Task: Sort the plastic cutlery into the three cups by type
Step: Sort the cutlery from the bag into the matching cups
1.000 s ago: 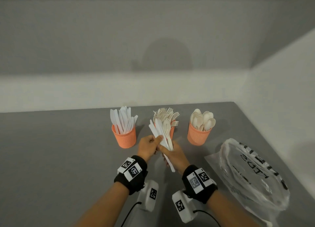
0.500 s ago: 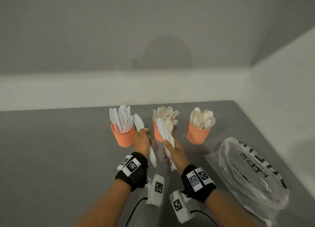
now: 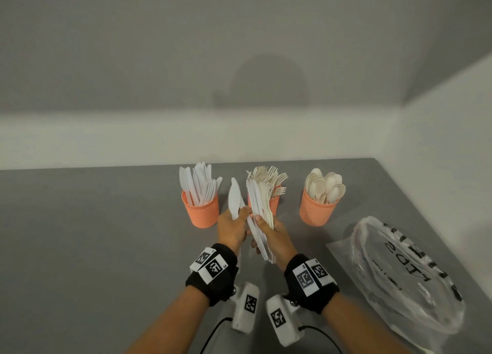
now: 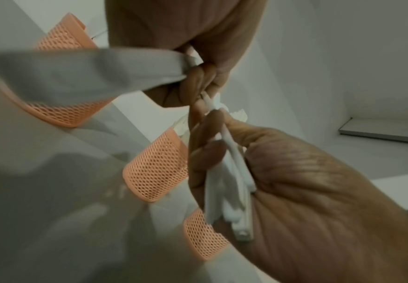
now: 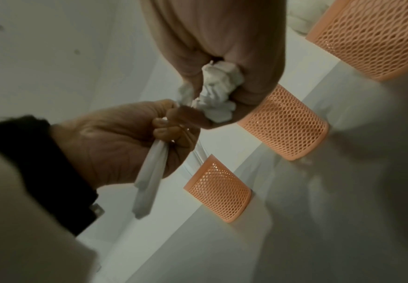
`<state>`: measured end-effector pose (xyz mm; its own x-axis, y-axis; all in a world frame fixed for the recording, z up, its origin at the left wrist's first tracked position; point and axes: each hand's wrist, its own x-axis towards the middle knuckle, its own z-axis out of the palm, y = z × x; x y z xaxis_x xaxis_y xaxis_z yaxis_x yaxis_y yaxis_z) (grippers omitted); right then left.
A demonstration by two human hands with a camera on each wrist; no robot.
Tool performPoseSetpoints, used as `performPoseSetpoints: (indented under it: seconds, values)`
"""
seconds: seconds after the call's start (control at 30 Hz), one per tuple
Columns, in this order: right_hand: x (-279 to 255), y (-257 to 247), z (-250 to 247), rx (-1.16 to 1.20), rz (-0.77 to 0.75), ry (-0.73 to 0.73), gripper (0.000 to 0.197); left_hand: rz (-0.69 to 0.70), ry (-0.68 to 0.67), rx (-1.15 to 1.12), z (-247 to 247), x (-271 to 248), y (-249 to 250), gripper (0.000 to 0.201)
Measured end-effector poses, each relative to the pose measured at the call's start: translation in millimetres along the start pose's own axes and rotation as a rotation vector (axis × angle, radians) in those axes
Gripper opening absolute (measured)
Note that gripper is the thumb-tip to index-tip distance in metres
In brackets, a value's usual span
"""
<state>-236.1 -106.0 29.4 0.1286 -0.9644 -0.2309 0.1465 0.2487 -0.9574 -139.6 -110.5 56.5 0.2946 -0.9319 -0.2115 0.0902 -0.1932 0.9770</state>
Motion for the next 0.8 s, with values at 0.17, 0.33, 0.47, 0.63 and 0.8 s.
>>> performPoseSetpoints:
  seconds: [0.17, 0.33, 0.47, 0.63, 0.8]
  values:
    - [3, 1, 8, -0.056, 0.011, -0.044, 0.036, -0.037, 0.088, -0.020, -11, 9, 1, 0.022]
    - [10, 3, 14, -0.050, 0.030, -0.046, 0.044, -0.014, 0.126, -0.107, -30, 22, 2, 0.028]
    - [11, 2, 20, -0.035, 0.022, -0.046, 0.044, -0.028, 0.013, -0.072, -39, 22, 6, 0.013]
    - [8, -6, 28, -0.043, -0.031, -0.094, 0.022, -0.032, -0.077, -0.061, -31, 7, 16, 0.014]
    - [7, -10, 28, -0.033, -0.034, -0.096, 0.015, -0.051, -0.015, -0.128, -31, 8, 20, 0.013]
